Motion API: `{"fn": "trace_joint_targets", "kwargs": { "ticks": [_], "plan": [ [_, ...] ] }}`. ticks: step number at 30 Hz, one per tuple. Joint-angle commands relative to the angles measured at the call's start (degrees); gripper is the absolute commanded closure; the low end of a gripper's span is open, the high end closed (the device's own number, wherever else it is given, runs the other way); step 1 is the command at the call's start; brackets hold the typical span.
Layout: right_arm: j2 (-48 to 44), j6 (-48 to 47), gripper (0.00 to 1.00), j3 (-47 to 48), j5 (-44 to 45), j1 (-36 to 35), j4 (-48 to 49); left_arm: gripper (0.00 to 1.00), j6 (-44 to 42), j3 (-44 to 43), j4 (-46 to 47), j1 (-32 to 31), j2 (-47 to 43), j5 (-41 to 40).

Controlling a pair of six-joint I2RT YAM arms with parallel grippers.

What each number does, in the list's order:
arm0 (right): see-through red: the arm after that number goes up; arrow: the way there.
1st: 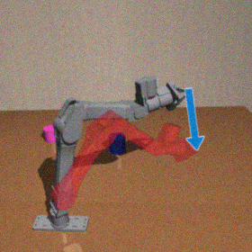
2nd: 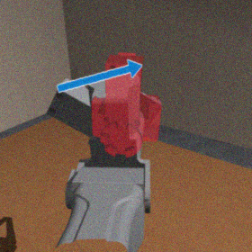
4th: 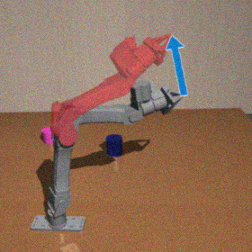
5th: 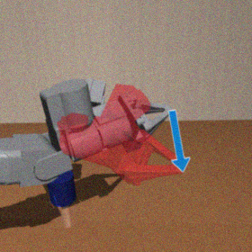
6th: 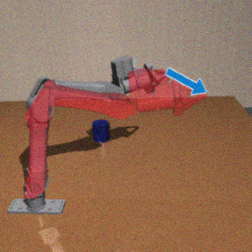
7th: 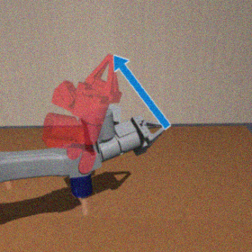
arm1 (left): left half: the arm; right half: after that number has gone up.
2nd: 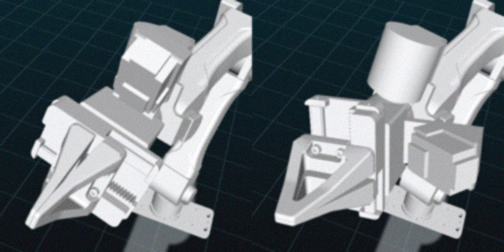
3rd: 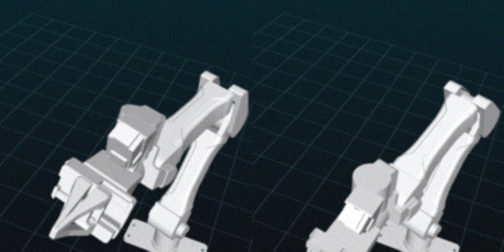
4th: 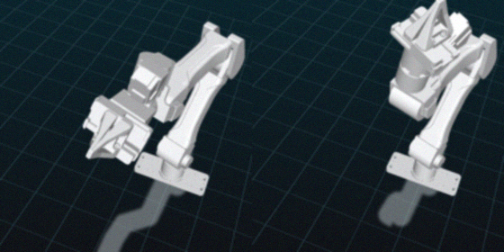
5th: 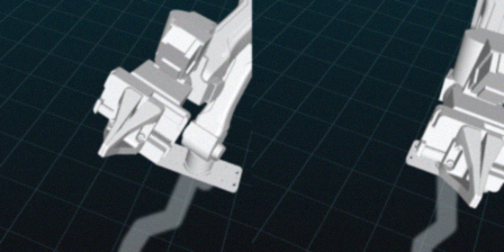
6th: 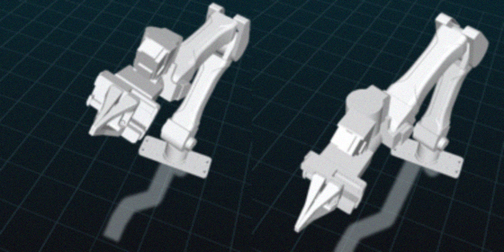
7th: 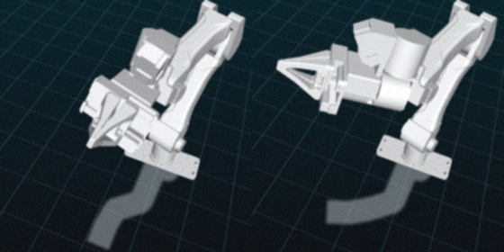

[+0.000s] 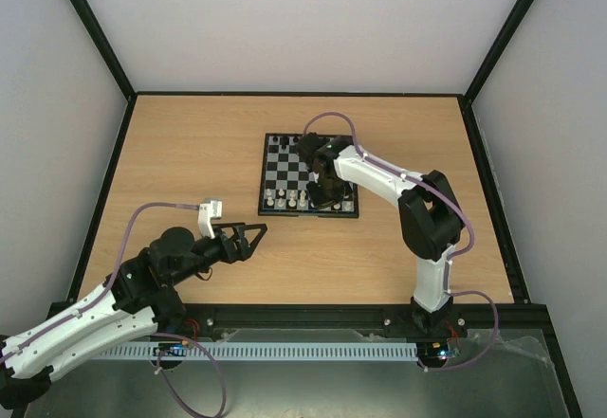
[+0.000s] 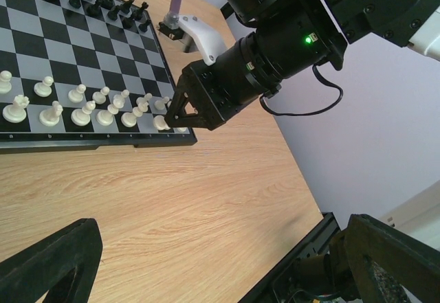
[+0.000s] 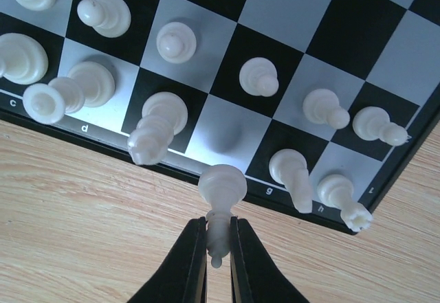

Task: Set up the chess pieces on the board
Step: Place the chess piece on the chessboard.

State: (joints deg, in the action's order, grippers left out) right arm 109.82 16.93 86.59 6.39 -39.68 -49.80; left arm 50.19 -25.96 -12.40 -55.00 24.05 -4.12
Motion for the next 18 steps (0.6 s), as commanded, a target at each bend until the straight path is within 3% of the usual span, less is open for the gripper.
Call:
{"fn": "trace_joint_targets", "kwargs": {
  "ticks": [1, 18],
  "plan": [
    [2.7, -1.1, 0.93, 2.4, -1.0, 0.6, -2.2, 0.00, -1.1, 0.1, 0.0, 0.0, 0.3, -0.6],
    [5.4, -1.7, 0.93, 2.9, -0.8, 1.2, -1.0, 0.01, -1.2, 0.2, 0.2, 0.1, 0.6, -0.7]
  ]
}}
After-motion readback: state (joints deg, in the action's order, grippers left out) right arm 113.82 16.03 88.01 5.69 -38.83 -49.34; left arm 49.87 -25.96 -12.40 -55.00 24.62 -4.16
